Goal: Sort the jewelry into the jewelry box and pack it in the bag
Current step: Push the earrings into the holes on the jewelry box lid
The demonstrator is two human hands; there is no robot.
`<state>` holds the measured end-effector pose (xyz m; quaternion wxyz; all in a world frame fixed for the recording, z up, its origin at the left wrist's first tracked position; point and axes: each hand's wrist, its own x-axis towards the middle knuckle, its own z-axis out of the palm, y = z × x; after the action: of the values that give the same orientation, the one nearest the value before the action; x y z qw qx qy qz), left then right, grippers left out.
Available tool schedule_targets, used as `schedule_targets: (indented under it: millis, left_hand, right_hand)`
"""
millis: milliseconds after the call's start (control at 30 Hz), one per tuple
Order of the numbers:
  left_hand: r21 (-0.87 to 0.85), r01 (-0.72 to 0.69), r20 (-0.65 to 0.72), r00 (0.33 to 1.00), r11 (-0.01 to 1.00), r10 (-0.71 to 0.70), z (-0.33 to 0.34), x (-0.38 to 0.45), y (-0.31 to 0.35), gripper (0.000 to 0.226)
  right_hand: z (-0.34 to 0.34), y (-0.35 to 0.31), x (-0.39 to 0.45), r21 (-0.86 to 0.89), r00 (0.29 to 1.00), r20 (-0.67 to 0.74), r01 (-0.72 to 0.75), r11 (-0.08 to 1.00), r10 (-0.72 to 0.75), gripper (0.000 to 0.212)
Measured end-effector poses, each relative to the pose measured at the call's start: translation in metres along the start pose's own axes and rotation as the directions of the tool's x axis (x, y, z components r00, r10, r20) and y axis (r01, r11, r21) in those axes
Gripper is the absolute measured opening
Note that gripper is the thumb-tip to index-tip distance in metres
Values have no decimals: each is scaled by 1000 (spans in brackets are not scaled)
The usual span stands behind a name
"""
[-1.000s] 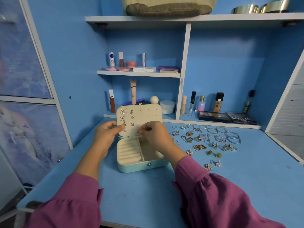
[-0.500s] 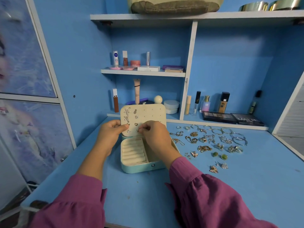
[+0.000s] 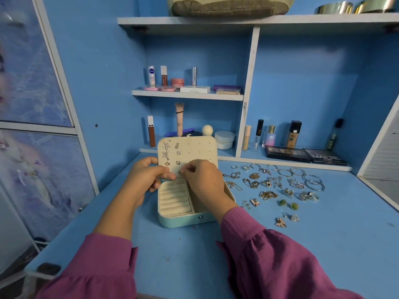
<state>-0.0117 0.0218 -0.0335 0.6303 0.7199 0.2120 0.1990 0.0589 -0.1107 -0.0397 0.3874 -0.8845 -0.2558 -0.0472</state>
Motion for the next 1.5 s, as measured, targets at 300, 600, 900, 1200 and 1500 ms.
schedule_targets:
  millis: [300, 600, 900, 1200, 1500]
  left_hand:
    - [-3, -3, 6, 1000, 1000, 3, -1, 2, -2, 14]
    - [-31, -57, -30, 998, 998, 56, -2, 1, -2, 13]
    - [-15, -20, -1, 1000, 1000, 19, 1, -1, 1, 30]
    - [15, 8, 40, 999, 1000, -9, 4, -4, 2, 39]
    - [-52, 48, 99, 994, 997, -42, 3, -5, 3, 24]
  right_hand:
    - [0, 0, 0, -1, 1000, 28, -12, 1000, 12, 17]
    - [2, 1, 0, -10, 1000, 2, 2, 1000, -1, 17]
    - [2, 2, 1, -28, 1000, -29, -1, 1000, 0, 14]
    - [0, 0, 0, -30, 1000, -23, 10, 1000, -10, 14]
    - [-37, 15, 2, 177, 990, -77, -103, 979, 118, 10]
